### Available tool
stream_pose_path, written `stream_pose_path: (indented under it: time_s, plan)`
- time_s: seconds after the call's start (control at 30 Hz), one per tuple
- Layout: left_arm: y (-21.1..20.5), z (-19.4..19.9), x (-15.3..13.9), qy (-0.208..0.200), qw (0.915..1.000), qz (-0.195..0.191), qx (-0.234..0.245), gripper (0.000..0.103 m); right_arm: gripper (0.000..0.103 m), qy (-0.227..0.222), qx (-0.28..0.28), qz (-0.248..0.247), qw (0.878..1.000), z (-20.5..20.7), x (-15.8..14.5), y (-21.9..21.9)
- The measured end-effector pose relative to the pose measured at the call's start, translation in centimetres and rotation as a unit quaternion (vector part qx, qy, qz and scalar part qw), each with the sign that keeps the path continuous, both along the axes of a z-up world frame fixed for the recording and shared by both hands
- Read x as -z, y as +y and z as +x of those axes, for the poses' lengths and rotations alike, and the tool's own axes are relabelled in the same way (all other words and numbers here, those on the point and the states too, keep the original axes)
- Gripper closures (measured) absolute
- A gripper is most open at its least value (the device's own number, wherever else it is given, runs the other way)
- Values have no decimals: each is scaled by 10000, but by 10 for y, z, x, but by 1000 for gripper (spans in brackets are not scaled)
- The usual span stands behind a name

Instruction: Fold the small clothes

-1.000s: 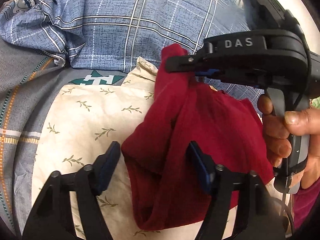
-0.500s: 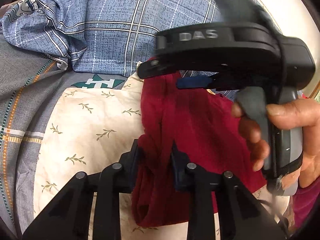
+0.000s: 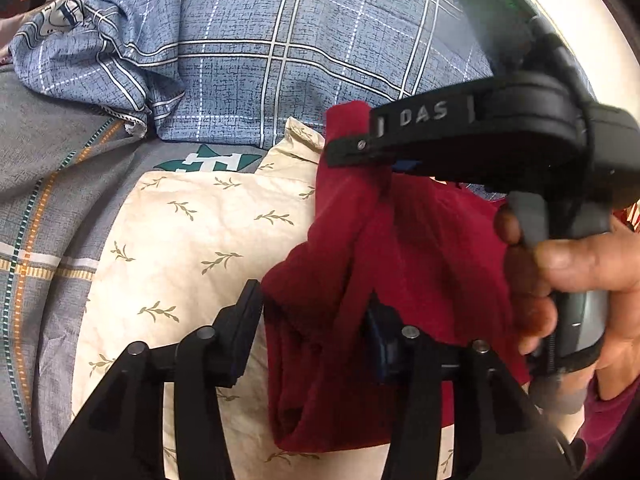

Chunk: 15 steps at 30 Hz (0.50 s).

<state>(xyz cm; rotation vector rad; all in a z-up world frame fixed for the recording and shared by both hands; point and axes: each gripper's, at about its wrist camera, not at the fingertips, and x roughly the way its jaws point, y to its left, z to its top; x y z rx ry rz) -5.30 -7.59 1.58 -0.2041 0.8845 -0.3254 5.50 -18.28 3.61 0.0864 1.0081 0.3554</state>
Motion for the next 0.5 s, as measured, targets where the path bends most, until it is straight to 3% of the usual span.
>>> stream_pose_path:
  time_s: [0.27, 0.5]
  plan:
    - [-4, -5, -4, -65, 9999, 89, -3, 58, 87, -88, 20, 98, 9999, -8, -16, -7]
    - [-5, -4, -4, -109, 9998, 134, 17, 70, 87, -119, 32, 48, 9999, -8, -17, -8]
